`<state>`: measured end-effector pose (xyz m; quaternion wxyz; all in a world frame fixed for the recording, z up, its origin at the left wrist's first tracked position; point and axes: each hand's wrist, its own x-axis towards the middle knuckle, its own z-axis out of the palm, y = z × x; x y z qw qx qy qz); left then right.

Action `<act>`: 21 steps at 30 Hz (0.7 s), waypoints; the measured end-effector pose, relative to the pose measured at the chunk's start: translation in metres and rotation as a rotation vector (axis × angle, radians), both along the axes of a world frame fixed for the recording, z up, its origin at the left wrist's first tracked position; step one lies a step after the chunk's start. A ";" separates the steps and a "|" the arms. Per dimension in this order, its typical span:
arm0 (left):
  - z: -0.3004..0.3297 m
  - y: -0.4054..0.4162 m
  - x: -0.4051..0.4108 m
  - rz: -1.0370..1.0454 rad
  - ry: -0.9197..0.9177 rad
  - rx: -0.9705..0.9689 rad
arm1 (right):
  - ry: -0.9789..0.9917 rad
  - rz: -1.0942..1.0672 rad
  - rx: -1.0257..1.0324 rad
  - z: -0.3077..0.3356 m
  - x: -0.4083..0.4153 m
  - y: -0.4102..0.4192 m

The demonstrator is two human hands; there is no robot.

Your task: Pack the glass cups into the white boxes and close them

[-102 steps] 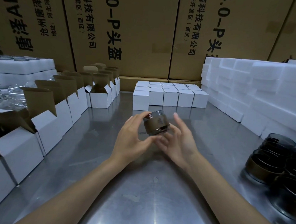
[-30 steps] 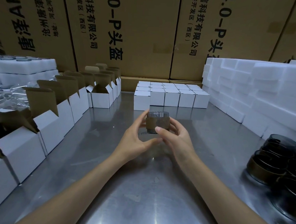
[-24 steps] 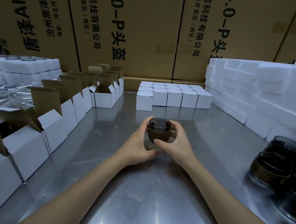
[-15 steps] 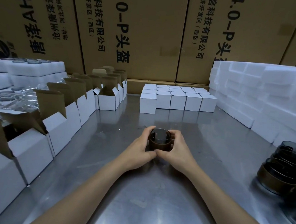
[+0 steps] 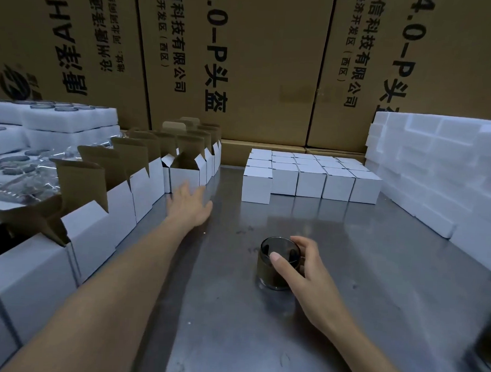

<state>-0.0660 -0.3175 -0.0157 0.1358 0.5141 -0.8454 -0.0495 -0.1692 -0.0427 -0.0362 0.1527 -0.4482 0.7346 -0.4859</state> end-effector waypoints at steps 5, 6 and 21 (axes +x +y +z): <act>0.020 -0.032 -0.013 0.058 -0.095 -0.044 | -0.018 -0.006 -0.007 -0.002 -0.001 -0.002; 0.022 -0.035 -0.017 0.053 -0.100 -0.039 | -0.019 -0.006 -0.010 -0.003 -0.001 -0.002; 0.028 0.006 -0.021 -0.157 0.072 -0.085 | -0.008 0.001 0.008 -0.001 0.000 -0.002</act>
